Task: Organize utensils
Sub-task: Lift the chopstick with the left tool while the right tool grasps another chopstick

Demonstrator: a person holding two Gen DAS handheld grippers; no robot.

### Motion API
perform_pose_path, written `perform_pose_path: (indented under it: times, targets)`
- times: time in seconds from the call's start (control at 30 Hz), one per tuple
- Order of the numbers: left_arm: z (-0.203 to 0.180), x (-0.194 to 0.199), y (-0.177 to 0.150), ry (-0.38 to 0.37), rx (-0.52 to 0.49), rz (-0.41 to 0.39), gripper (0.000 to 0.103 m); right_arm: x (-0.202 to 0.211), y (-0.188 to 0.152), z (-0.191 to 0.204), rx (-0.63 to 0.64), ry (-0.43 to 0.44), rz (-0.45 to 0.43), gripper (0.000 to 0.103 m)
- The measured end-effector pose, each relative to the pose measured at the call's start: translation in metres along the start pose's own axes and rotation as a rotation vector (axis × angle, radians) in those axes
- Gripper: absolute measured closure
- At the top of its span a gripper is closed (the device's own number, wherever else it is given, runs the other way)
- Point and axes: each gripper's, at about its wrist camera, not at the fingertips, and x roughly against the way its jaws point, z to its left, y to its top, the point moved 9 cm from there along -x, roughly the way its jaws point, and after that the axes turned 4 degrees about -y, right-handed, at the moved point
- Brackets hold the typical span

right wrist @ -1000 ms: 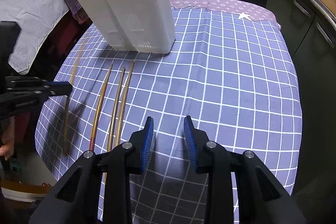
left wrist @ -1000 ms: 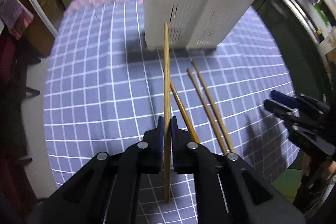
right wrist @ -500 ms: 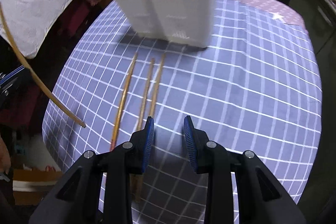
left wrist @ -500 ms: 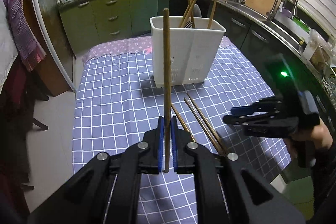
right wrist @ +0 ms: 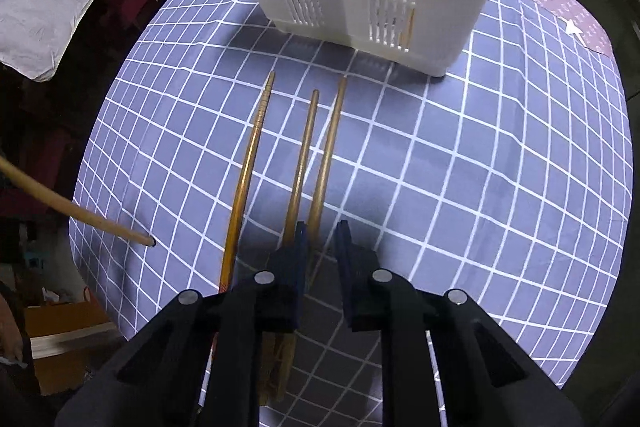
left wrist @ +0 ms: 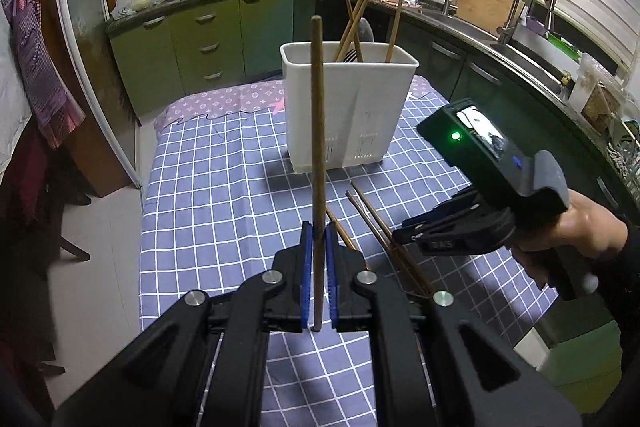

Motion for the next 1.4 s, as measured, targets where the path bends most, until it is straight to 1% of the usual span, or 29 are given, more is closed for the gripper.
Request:
perform_pose_path:
  times: [0.23, 0.37, 0.43, 0.5, 0.67, 0.73, 0.87, 1.0, 1.07, 1.17, 1.27, 1.4]
  targets:
    - [0.000, 0.002, 0.002, -0.007, -0.007, -0.007, 0.096, -0.010, 0.008, 0.008, 0.012, -0.031, 0.028, 0.088]
    - [0.001, 0.002, 0.004, -0.010, -0.007, -0.009, 0.096, -0.014, 0.010, 0.014, 0.030, -0.072, 0.034, 0.088]
    - [0.001, 0.001, 0.003, -0.012, -0.006, -0.005, 0.096, -0.015, 0.009, 0.015, 0.033, -0.081, 0.042, 0.093]
    - [0.000, -0.001, 0.002, -0.018, -0.006, 0.006, 0.096, -0.018, 0.011, 0.018, 0.029, -0.075, 0.047, 0.095]
    - [0.001, -0.006, 0.001, -0.026, -0.001, 0.021, 0.096, -0.019, 0.012, 0.020, 0.045, -0.088, 0.036, 0.096]
    - [0.001, -0.007, 0.001, -0.026, -0.001, 0.022, 0.096, -0.015, 0.012, 0.015, 0.041, -0.100, 0.015, 0.096]
    - [0.000, -0.007, 0.002, -0.026, -0.007, 0.024, 0.096, 0.015, 0.014, 0.012, 0.025, -0.072, -0.085, 0.096]
    - [0.000, -0.007, 0.004, -0.030, -0.008, 0.019, 0.096, 0.069, 0.012, 0.014, 0.010, -0.043, -0.284, 0.096]
    - [-0.002, -0.007, 0.004, -0.034, -0.009, 0.017, 0.096, 0.099, 0.004, 0.011, -0.011, -0.026, -0.411, 0.096]
    - [-0.004, -0.006, 0.006, -0.037, -0.012, 0.011, 0.096, 0.124, -0.010, 0.003, -0.054, -0.016, -0.551, 0.096]
    - [-0.006, -0.005, 0.009, -0.037, -0.021, 0.009, 0.096, 0.132, -0.025, -0.011, -0.097, -0.004, -0.612, 0.096]
    - [-0.010, -0.001, 0.014, -0.041, -0.028, -0.001, 0.096, 0.138, -0.035, -0.020, -0.128, 0.027, -0.639, 0.096]
